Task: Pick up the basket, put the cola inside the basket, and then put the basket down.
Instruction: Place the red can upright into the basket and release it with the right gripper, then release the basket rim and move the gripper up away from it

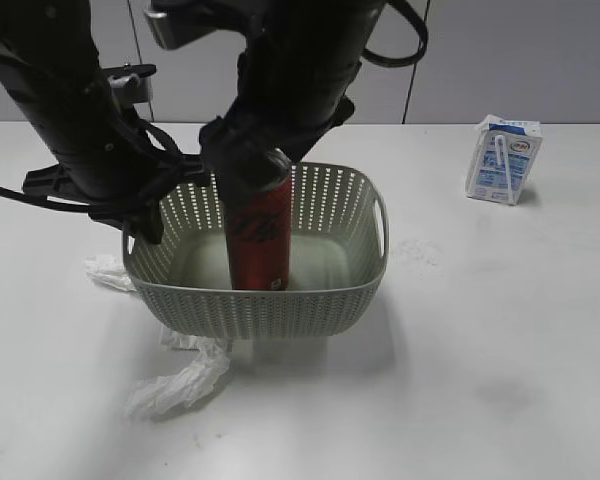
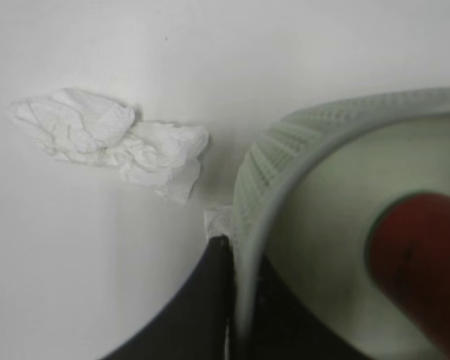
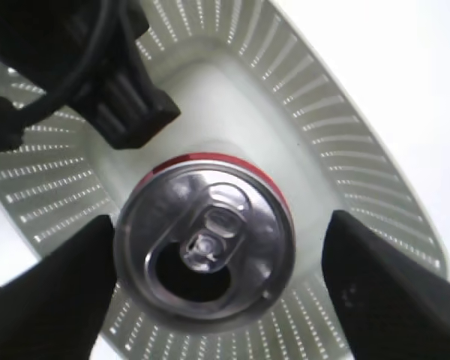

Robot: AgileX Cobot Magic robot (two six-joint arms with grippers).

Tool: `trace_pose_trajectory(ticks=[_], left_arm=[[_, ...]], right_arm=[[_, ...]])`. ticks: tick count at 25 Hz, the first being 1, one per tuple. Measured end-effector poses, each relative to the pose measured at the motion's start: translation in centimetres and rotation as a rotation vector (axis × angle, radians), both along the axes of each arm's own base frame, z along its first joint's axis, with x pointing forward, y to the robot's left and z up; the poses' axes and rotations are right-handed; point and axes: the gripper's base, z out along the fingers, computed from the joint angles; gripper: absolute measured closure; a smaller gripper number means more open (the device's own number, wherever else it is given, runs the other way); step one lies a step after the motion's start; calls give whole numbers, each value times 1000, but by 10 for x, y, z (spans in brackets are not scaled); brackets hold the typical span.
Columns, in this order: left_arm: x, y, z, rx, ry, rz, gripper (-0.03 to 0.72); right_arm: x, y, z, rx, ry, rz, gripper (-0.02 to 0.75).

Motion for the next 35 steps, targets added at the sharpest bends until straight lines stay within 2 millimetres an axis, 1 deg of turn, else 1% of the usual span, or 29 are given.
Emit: trace_pose_trajectory(ticks=[4,7,9,12,17,20,21,22,24,27,28,30,31,32,35], left_arm=[[0,0,0,0,0,0,691],[0,0,0,-1,0,0,691],[0,0,0,-1,0,0,691],[0,0,0,-1,1,1,691],[1,-1,0,-7,-6,3,691],[1,-1,0,-7,-6,3,691],[1,-1,0,-7,-6,3,691],[1,-1,0,-7,-6,3,691],[1,-1,0,-7,-6,3,691],[1,-1,0,-8,-7,3,691],[1,-1,0,-8,-7,3,691],[1,-1,0,-9,-9,4,691],[1,-1,0,-10,-11,4,691],[1,-1,0,-11,-13,4,691],[2,-1,1,-14,-20,6,691]], right_arm=[[1,-9,33,40,-32,-26,101],[10,-28,59,80,-72,-76,102],[20,-45,68,90,-85,-125,104],[43,-81,68,66,-69,-231,105],[73,-141,59,36,-44,-402,117],[81,-176,50,17,-12,-502,126],[79,-186,47,10,2,-528,129],[76,-198,44,-1,18,-559,133],[65,-211,40,-14,40,-588,137],[36,-222,40,-28,50,-598,142],[22,-226,41,-24,44,-600,143],[0,-231,38,-14,27,-600,143],[-14,-235,43,3,-2,-600,143],[-29,-238,39,6,-7,-601,143],[-68,-248,36,39,-54,-604,143]])
